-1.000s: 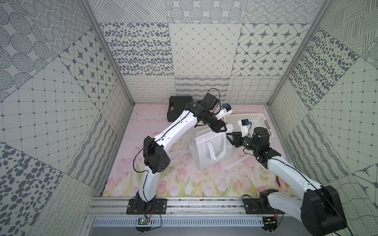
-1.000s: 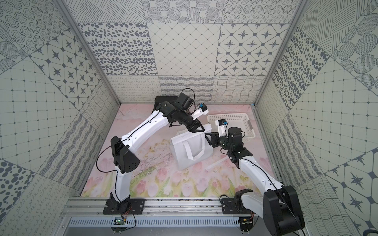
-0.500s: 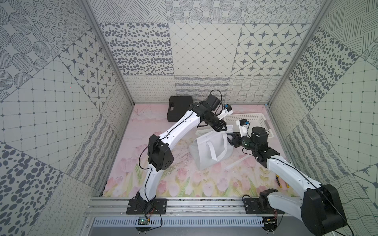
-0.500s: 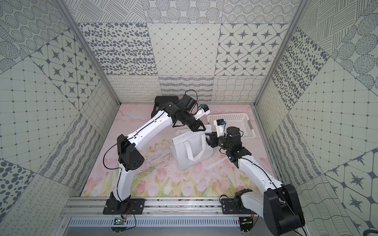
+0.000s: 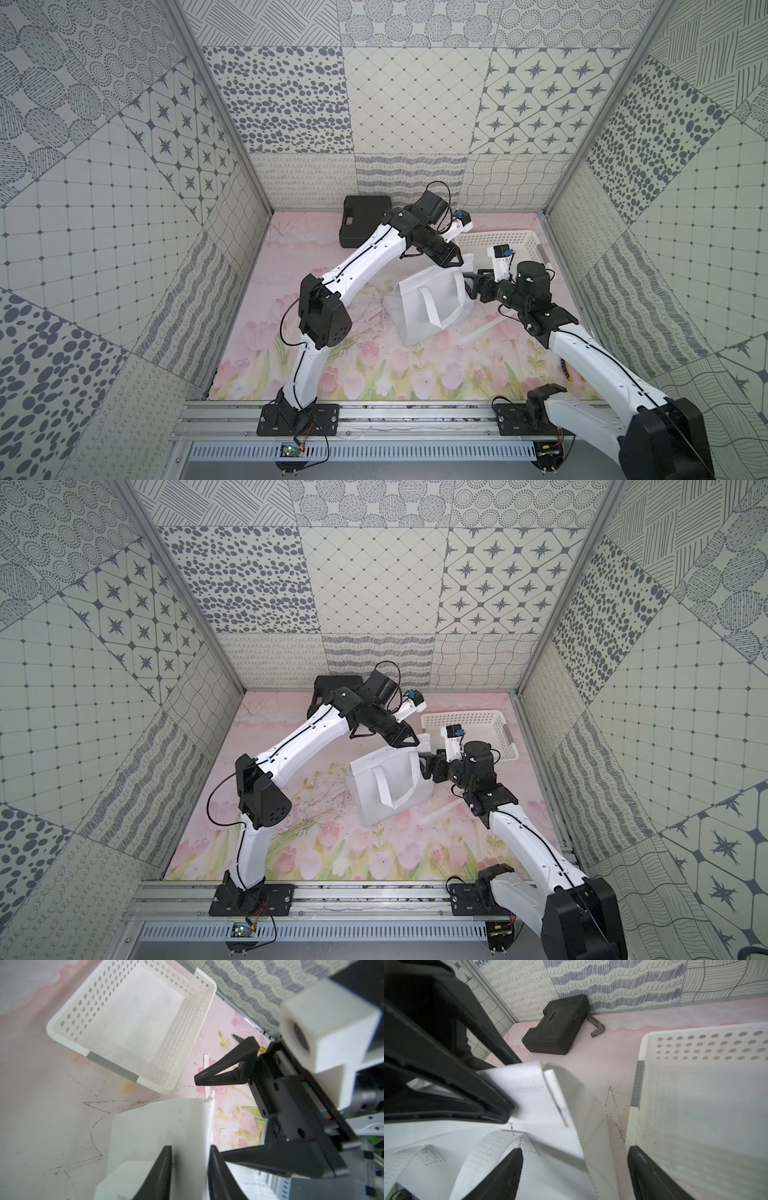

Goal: Place the ice pack in the delivery bag
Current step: Seal the delivery bag at the center of the board, then pick up the delivery bag from the center of the board.

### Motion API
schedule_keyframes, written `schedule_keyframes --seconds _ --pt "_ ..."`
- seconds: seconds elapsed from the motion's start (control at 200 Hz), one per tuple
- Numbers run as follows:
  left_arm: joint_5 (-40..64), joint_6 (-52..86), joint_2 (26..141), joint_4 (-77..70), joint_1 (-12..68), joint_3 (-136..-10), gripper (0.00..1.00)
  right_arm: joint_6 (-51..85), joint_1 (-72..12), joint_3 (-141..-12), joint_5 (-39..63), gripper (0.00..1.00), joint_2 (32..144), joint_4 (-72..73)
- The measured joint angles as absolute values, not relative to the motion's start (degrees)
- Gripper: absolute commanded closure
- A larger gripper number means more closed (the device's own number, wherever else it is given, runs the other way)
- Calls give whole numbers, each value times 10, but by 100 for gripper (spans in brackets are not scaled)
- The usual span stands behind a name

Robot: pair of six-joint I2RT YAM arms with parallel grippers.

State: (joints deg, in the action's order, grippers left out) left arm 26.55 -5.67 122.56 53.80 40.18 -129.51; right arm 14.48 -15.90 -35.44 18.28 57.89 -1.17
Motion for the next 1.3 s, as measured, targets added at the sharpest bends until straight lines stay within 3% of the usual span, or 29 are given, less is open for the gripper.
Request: schedule_keyframes --seconds 0.065,0.35,0.405,0.5,0.575,1.301 --pt "263 -58 1213 538 402 -1291 51 141 -157 -352 164 11 559 -18" --pt "243 -61 1137 556 396 -1212 54 132 -156 -351 118 9 548 -37" --pt "236 -62 1122 561 395 -1188 61 131 -156 -351 112 9 548 -37" --pt "227 -60 1105 567 395 -1152 92 131 -156 -351 108 8 548 -37" --pt "221 -61 1098 569 395 -1135 100 131 -156 -351 105 7 548 -37" --pt "156 -46 1021 582 349 -1093 100 133 -156 -352 67 1 507 -57"
